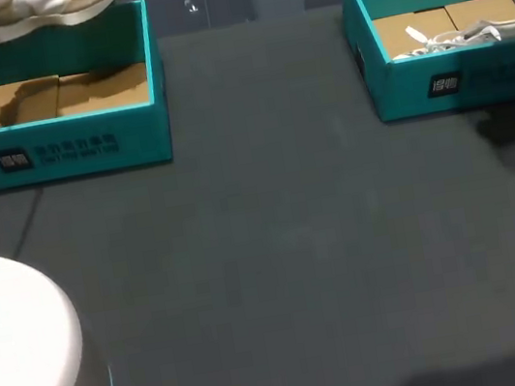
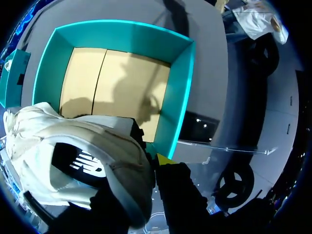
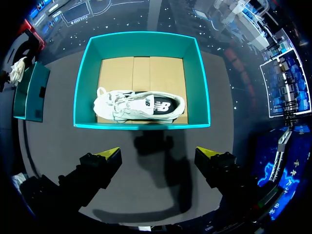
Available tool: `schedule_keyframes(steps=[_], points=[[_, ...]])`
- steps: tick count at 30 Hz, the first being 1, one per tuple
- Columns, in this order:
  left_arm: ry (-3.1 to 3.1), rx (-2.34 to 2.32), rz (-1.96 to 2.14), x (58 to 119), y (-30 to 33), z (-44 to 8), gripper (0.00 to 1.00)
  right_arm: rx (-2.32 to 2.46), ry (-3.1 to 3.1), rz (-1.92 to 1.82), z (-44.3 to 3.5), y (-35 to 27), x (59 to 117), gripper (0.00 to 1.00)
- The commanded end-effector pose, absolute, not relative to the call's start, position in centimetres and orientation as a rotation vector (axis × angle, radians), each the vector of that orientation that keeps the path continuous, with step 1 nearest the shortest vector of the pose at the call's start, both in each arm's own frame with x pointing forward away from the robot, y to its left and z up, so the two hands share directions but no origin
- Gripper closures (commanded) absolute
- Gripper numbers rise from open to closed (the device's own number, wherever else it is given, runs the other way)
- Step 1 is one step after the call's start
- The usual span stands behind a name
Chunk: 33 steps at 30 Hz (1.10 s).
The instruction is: Take the shoe out of the shoebox, open the shoe tongue, remove and reinsert the insole, then place the shoe into the shoebox
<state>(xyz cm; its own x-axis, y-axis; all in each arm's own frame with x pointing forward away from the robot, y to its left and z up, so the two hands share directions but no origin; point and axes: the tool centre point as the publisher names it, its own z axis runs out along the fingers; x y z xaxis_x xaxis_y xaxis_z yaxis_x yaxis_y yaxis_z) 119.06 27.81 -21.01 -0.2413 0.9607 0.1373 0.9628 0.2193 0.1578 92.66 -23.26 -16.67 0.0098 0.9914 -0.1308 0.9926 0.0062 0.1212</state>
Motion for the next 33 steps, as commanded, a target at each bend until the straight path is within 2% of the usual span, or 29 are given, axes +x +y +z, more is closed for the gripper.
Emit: schedule_keyframes(steps=[1, 19, 33], points=[[-2.444, -1.956, -0.326, 118.3, 27.7, -20.5, 1.0, 2.098, 2.093, -0.01, -16.7, -23.3, 92.7, 0.0], [-2.364, -2.118, -0.454, 106.6, 22.6, -11.7, 1.0, 2.098, 2.093, -0.01, -16.7, -23.3, 92.7, 0.0], [-2.291, -2.152, -0.492, 94.1, 14.7, -10.8, 1.0, 2.098, 2.093, -0.01, -16.7, -23.3, 92.7, 0.0]])
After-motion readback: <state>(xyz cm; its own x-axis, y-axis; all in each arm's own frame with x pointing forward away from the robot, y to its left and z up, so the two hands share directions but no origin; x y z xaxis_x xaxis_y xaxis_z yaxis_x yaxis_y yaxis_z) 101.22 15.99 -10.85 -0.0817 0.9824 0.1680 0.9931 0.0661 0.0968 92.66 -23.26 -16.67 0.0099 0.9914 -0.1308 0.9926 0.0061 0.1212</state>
